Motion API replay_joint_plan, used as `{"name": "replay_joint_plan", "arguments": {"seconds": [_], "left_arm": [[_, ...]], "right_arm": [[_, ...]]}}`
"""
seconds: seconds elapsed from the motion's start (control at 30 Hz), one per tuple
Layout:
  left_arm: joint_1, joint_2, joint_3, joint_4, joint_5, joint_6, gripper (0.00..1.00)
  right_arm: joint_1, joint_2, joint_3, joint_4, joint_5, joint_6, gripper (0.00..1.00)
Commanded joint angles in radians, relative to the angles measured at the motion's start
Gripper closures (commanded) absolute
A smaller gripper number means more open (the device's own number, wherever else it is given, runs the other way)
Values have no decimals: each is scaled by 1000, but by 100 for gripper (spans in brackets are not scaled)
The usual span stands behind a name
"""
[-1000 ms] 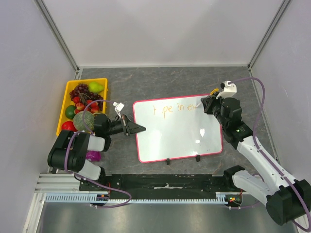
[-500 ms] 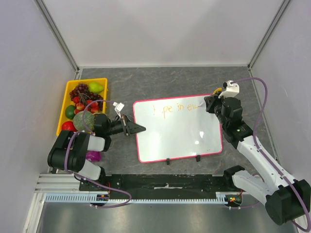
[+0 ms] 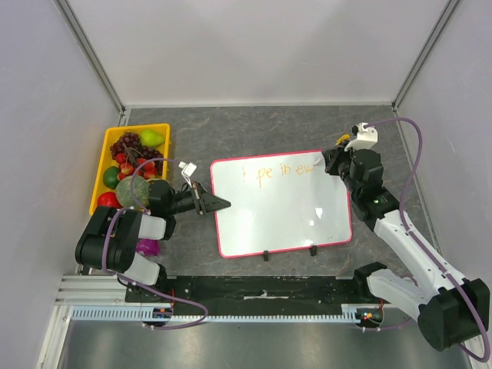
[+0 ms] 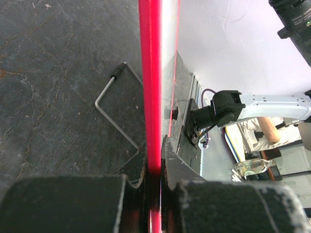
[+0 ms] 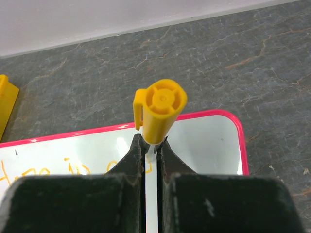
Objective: Write a sentence on the whiteboard
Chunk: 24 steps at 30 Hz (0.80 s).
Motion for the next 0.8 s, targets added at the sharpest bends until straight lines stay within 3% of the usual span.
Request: {"name": "replay_joint_plan", "arguments": {"seconds": [0.0, 0.77], "left_arm": [[-2, 11, 3, -38, -72, 161, 98], [-2, 13, 3, -41, -72, 163, 98]], "right_arm": [[-6, 13, 15, 11, -54, -12, 100], [-5, -51, -89, -58, -67, -23, 100]]}}
